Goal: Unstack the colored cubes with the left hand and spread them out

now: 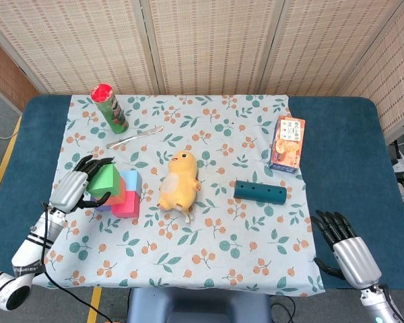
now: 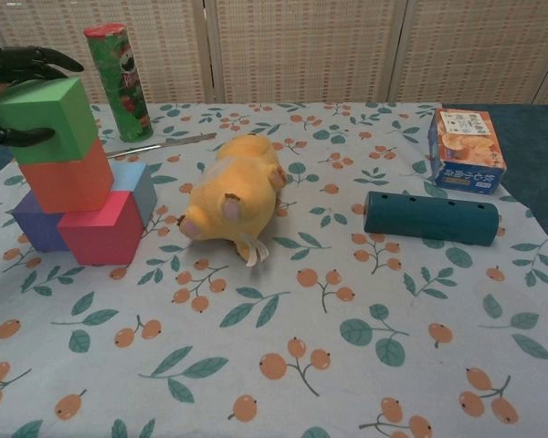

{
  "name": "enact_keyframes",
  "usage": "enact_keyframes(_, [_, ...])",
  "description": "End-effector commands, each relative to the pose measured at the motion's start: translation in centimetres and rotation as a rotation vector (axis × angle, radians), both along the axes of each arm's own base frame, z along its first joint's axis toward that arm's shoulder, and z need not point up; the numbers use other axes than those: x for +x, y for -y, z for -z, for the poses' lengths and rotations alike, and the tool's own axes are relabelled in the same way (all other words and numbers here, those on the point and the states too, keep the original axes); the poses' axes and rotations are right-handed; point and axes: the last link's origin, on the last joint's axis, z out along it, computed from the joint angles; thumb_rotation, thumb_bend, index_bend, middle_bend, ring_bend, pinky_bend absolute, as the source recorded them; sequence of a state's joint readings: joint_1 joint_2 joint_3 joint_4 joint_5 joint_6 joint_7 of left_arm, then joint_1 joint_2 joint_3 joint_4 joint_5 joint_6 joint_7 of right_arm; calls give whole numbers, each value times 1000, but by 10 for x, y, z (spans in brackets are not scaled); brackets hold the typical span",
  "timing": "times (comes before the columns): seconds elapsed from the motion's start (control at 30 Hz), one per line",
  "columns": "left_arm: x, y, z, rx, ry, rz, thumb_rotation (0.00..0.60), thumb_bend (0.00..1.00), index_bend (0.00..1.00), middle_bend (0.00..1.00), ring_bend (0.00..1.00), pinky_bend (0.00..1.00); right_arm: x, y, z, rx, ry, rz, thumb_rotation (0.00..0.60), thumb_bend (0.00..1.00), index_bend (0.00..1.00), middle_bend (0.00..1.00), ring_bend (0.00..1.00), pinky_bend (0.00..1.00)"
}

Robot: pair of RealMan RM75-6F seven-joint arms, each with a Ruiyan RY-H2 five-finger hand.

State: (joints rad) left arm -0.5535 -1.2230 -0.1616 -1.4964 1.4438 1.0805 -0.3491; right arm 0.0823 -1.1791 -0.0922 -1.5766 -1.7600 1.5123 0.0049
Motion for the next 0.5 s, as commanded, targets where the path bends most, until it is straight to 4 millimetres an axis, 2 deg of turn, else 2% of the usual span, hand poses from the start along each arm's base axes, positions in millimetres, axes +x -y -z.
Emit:
enact_keyframes(0.03, [0,-2,2,2,14,-4,600,386,360,493,388,33,0,0,0,4,-3,2,600,141,0,0,0,0])
enact_keyframes(0.13, [2,-4,0,27,30,13,600,407,395,527,417,34,0,0,0,4,-2,3,600,141,0,0,0,0])
enact_keyframes(0.33, [9,-4,-13,87,107,50,600,409,397,535,422,34,0,-1,0,7,-5,3,600,142,0,0,0,0])
enact_keyframes(0.43, [11,4,-24,110,151,70,600,409,397,541,427,34,1,-1,0,8,-7,2,600,142,0,0,0,0])
enact_keyframes(0.5, [11,19,-28,100,167,94,600,408,397,547,431,35,1,0,0,8,-5,2,600,141,0,0,0,0])
